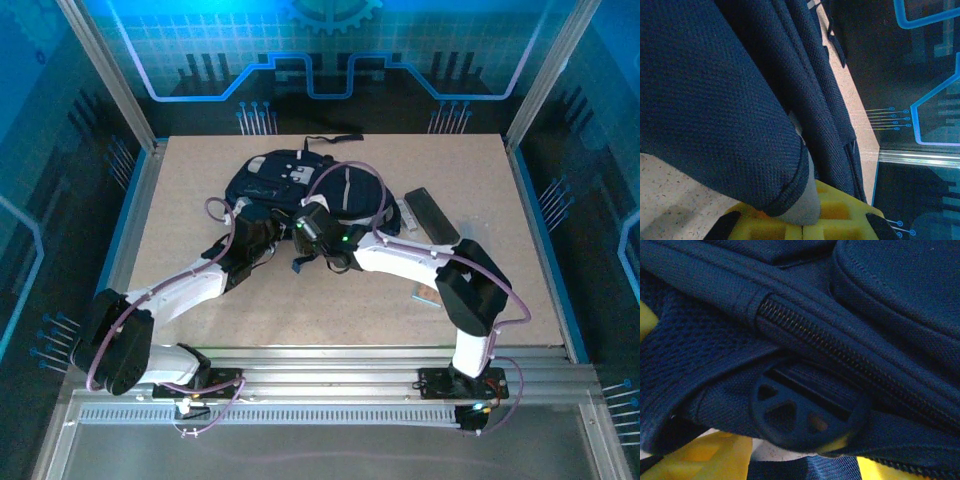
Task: Pack books, pencil case, and school supplies into a backpack
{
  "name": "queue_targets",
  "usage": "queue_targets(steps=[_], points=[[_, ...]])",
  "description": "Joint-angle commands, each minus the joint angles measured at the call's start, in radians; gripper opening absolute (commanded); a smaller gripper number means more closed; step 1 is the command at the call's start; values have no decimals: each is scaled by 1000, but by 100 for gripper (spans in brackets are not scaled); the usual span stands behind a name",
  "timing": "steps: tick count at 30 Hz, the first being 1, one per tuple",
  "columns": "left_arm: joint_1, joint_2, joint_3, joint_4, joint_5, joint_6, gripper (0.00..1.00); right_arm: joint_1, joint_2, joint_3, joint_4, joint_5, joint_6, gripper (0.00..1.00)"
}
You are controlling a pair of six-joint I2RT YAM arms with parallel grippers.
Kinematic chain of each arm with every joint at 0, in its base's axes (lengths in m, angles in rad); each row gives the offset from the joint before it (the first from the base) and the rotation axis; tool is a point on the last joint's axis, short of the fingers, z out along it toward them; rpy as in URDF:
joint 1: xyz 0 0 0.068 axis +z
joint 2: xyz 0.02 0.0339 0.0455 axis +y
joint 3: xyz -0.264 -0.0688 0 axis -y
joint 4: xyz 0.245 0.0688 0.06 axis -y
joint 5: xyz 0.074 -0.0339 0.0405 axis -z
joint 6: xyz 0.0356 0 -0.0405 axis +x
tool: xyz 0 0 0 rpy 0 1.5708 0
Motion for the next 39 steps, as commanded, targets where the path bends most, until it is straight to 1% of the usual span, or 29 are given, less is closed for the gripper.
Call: queue_targets(steps=[1, 4, 7, 9, 11, 12, 14, 16, 18, 19, 20, 23, 24, 27, 28, 29, 30, 32, 33, 35, 36, 39], points=[[0, -83, 69, 50, -2, 35, 0, -44, 44, 47, -98, 153, 5, 60], [3, -92, 69, 36, -16, 48, 0, -58, 14, 21, -107, 111, 2, 63], [10, -89, 71, 29, -14, 52, 0, -90, -33, -47, -51, -1, 16, 67], [9, -81, 77, 27, -5, 52, 0, -110, -37, -69, -3, -75, 20, 68], [10, -72, 84, 28, 5, 52, 0, -108, -20, -49, 3, -81, 13, 68], [10, -71, 87, 31, 13, 49, 0, -103, -5, -35, 7, -77, 5, 68], [9, -69, 89, 32, 20, 44, 0, -91, 28, 7, -37, -26, 11, 67], [9, -76, 91, 26, 17, 47, 0, -85, 56, 63, -141, 68, 63, 67], [9, -82, 87, 32, 16, 45, 0, -84, 62, 56, -135, 116, 82, 65], [9, -85, 83, 35, 20, 41, 0, -84, 66, 44, -107, 143, 87, 61], [9, -86, 84, 37, 24, 37, 0, -86, 76, 43, -91, 172, 102, 55], [9, -92, 78, 33, 43, 22, 0, -92, 107, 73, -90, 220, 139, 41], [7, -95, 73, 34, 45, 14, 0, -93, 112, 76, -69, 223, 134, 37], [7, -107, 52, 34, 39, 3, 0, -96, 118, 80, -7, 203, 103, 21], [7, -109, 44, 33, 34, 3, 0, -99, 114, 75, 20, 182, 82, 14], [8, -109, 41, 34, 29, 5, 0, -102, 105, 65, 48, 154, 63, 9], [8, -107, 36, 32, 20, 10, 0, -112, 89, 41, 98, 86, 29, 2], [16, -98, 34, 32, 0, 22, 0, -133, 52, -6, 155, -27, 14, 0], [25, -89, 34, 37, -7, 30, 0, -151, 32, -32, 183, -121, 4, 0], [51, -64, 37, 49, -23, 62, 0, -184, -5, -69, 179, -262, 13, 0], [73, -46, 39, 54, -22, 76, 0, -200, -25, -81, 152, -326, 9, 0], [135, 23, 28, 138, -10, 121, 0, -231, -65, -99, 25, -459, -19, 0]])
